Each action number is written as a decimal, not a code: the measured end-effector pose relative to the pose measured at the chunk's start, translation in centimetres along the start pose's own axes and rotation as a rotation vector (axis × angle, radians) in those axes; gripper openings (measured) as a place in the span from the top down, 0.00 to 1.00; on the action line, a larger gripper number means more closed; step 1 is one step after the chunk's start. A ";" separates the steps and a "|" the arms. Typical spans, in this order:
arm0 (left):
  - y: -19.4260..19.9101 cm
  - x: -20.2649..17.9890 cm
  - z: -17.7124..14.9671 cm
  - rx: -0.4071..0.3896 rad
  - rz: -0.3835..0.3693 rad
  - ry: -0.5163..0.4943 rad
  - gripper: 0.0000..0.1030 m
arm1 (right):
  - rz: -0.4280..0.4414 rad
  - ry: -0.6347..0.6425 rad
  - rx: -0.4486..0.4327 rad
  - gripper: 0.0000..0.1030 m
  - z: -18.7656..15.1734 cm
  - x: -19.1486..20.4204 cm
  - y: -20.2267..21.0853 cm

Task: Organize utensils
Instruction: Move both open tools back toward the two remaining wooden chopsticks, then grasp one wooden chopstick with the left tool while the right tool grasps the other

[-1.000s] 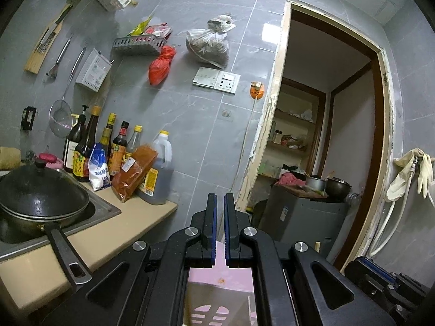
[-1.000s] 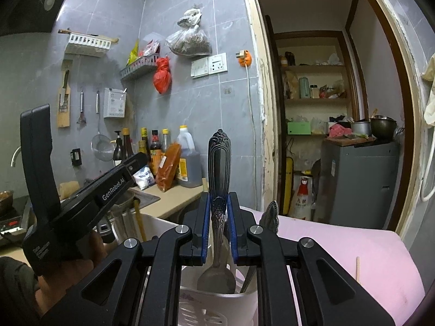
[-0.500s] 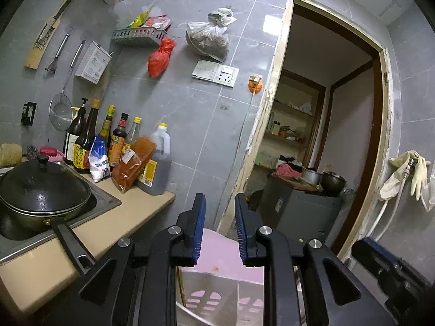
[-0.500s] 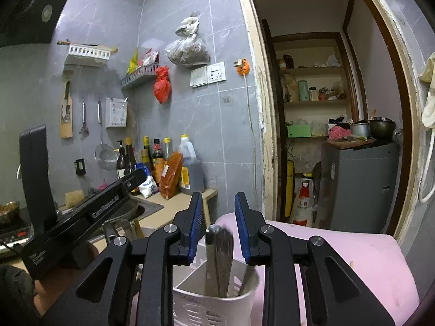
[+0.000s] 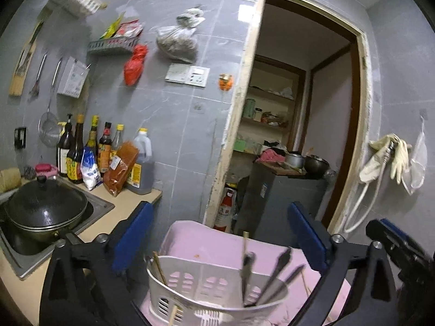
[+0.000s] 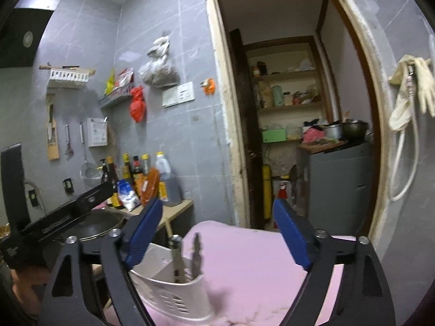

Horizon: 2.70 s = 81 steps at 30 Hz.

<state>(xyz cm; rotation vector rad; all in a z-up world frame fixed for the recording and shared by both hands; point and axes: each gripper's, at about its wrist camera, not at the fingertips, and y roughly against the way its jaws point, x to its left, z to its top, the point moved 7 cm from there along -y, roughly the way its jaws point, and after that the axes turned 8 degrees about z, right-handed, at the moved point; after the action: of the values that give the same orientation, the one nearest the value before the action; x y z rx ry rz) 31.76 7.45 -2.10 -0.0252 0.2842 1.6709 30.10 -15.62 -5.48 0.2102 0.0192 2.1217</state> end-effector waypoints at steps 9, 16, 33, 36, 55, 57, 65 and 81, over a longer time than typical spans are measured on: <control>2.9 -5.8 -1.7 0.020 -0.034 -0.100 0.05 | -0.097 0.040 0.011 0.00 1.1 -4.3 4.9; 3.7 -10.8 -5.5 0.097 -0.113 -0.154 0.05 | -0.169 0.054 0.067 0.00 -0.6 -7.9 7.6; 0.1 -17.4 -16.0 0.340 -0.199 -0.256 0.05 | -0.203 -0.085 0.337 0.04 -10.4 -14.6 8.8; -1.3 -17.9 -17.5 0.394 -0.219 -0.261 0.12 | -0.183 -0.121 0.381 0.13 -12.0 -14.8 8.4; -9.6 -18.2 -23.3 0.769 -0.326 -0.298 0.70 | -0.080 -0.170 0.685 0.55 -19.2 -11.8 3.2; -10.0 -18.2 -23.7 0.791 -0.335 -0.295 0.72 | -0.082 -0.165 0.716 0.59 -19.8 -11.8 2.8; -11.1 -18.9 -24.6 0.841 -0.364 -0.316 0.74 | -0.193 -0.186 0.733 0.91 -20.0 -14.0 3.1; -8.0 -19.7 -27.0 0.887 -0.283 -0.443 0.98 | -0.304 -0.206 0.727 0.96 -19.0 -14.6 9.3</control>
<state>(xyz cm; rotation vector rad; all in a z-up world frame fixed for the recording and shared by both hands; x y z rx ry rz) 37.97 -16.46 -25.96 0.9120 0.6244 1.1160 26.83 -31.51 -25.41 0.7979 0.6632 1.7019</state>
